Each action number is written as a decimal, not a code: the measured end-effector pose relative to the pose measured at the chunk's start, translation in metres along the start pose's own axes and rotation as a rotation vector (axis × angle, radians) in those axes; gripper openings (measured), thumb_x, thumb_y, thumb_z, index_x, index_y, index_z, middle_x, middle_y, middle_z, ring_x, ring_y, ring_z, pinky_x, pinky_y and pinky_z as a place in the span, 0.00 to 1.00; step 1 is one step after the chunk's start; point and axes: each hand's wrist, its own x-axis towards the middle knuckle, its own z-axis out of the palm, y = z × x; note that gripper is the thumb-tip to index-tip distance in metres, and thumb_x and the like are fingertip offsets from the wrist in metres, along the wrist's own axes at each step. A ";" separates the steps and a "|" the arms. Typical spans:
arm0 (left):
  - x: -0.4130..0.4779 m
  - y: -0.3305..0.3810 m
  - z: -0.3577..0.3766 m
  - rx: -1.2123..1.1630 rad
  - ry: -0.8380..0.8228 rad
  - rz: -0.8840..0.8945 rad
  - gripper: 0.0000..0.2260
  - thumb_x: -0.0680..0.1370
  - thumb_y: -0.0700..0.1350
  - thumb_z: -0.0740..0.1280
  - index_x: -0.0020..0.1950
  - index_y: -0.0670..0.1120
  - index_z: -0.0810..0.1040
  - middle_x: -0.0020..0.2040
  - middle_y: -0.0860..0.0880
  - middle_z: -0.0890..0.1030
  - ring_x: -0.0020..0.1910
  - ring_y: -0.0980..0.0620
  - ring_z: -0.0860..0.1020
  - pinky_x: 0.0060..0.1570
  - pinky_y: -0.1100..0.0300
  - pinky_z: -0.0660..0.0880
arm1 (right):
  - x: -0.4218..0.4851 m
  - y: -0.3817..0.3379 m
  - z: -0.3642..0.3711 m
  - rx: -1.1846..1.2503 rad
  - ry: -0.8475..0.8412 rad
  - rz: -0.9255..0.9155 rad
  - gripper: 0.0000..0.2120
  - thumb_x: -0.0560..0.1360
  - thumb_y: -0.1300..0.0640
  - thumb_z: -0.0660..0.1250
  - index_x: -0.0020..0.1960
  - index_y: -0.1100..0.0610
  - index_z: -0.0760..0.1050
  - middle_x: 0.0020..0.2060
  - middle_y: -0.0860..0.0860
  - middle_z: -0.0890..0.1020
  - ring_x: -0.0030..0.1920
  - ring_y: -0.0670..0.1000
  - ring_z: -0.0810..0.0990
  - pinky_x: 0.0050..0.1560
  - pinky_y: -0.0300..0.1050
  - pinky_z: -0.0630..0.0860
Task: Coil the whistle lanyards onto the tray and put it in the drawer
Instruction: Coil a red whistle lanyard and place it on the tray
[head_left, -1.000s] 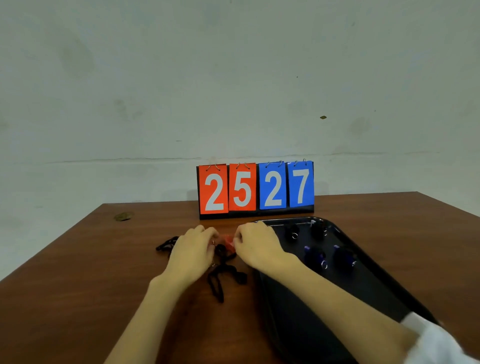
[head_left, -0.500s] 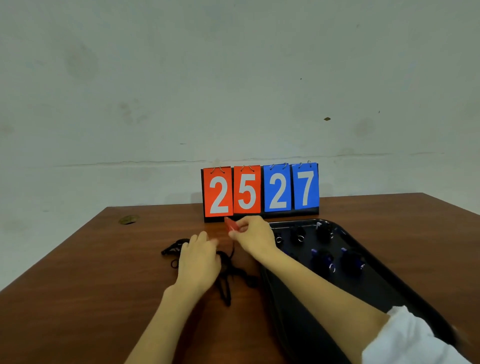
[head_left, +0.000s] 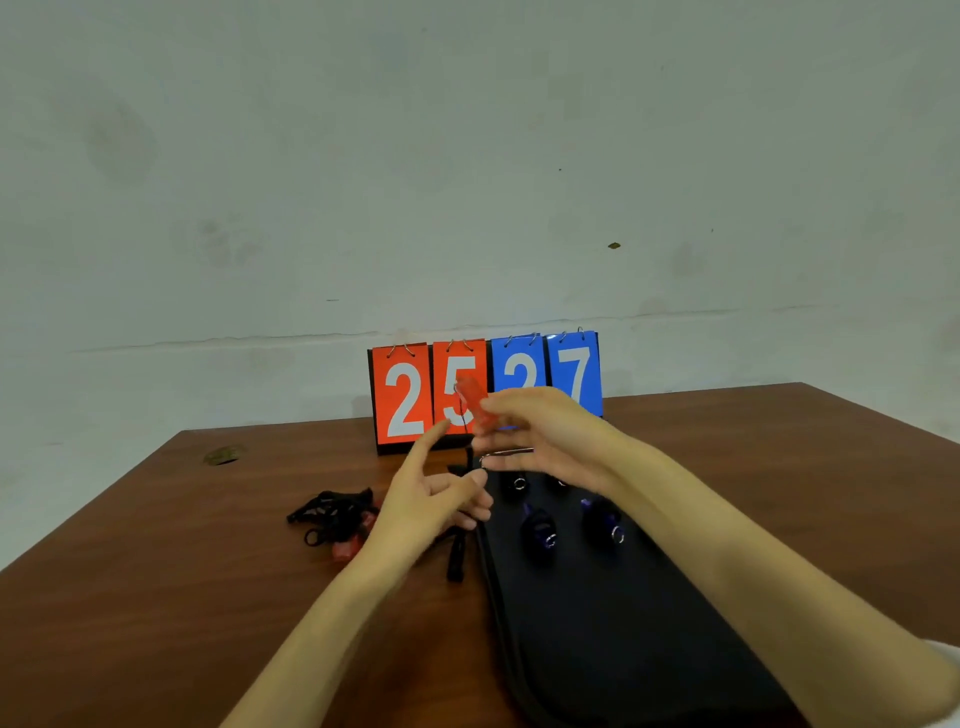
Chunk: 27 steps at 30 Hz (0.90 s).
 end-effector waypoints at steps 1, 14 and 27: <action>0.002 0.004 0.001 0.023 0.015 0.010 0.26 0.74 0.42 0.70 0.68 0.56 0.64 0.34 0.44 0.81 0.34 0.51 0.80 0.40 0.61 0.77 | -0.004 -0.003 -0.003 -0.022 -0.051 0.012 0.08 0.76 0.58 0.65 0.51 0.63 0.77 0.42 0.55 0.83 0.46 0.53 0.83 0.50 0.47 0.80; 0.033 0.019 -0.023 0.168 0.033 -0.171 0.11 0.79 0.48 0.63 0.45 0.40 0.75 0.28 0.48 0.74 0.28 0.52 0.72 0.33 0.60 0.72 | -0.016 -0.027 -0.021 0.575 0.082 -0.208 0.11 0.77 0.51 0.63 0.50 0.60 0.76 0.51 0.56 0.81 0.55 0.55 0.81 0.48 0.49 0.82; 0.031 0.002 -0.057 0.298 0.190 -0.477 0.17 0.77 0.53 0.66 0.38 0.39 0.76 0.21 0.50 0.66 0.17 0.56 0.59 0.19 0.68 0.57 | -0.020 -0.003 -0.064 -0.007 0.669 -0.251 0.23 0.77 0.38 0.55 0.46 0.57 0.76 0.20 0.44 0.63 0.21 0.44 0.57 0.20 0.37 0.56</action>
